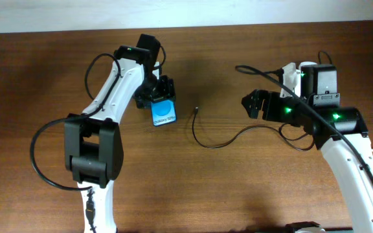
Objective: Plug charger to phone and switch on socket
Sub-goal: 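Lift the phone with the left gripper and tilt it upright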
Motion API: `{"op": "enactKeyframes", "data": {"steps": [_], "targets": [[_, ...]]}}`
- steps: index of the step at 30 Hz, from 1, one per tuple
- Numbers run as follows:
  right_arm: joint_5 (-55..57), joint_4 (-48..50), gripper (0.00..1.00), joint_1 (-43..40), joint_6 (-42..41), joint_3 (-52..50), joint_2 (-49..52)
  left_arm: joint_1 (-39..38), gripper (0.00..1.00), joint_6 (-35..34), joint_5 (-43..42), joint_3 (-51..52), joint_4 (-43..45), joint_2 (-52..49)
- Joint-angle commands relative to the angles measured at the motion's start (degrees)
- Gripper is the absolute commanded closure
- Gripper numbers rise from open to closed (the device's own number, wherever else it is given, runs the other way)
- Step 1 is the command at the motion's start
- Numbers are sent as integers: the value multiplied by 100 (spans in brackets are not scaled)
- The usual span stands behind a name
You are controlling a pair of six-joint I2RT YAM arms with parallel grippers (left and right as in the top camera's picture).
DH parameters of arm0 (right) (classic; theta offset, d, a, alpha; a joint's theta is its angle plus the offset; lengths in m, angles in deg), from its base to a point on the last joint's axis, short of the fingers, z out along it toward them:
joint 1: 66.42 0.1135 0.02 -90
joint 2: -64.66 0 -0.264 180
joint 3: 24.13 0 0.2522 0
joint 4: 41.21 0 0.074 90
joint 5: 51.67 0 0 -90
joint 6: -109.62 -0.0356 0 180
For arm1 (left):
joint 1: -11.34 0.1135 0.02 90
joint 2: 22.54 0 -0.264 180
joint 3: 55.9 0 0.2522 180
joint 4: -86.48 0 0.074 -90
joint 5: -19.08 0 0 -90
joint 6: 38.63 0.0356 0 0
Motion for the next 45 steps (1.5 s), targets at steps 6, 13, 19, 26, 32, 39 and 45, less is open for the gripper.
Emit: {"op": "enactKeyframes", "data": {"steps": [6, 13, 19, 26, 32, 39, 45], "targets": [[-15, 289, 10, 402, -835, 103, 785, 566, 100, -1228, -1270, -155, -13, -17], [15, 1078, 11, 1073, -1425, 103, 1158, 715, 100, -3388, -2924, -155, -306, -17], [337, 1091, 11, 1060, -1425, 103, 1161, 715, 100, -3423, -5036, -155, -306, -17], [396, 1086, 11, 1060, -1423, 103, 1161, 715, 100, -3534, -6258, -155, -308, -17], [369, 1200, 11, 1073, -1598, 103, 1161, 715, 100, -3602, -4787, -155, -308, -17], [614, 2323, 22, 2234, -2205, 103, 1521, 704, 100, -4146, -2645, -155, -330, -17], [1248, 2883, 33, 2979, -2441, 103, 2098, 673, 100, -4122, -2605, -153, -575, -17]]}}
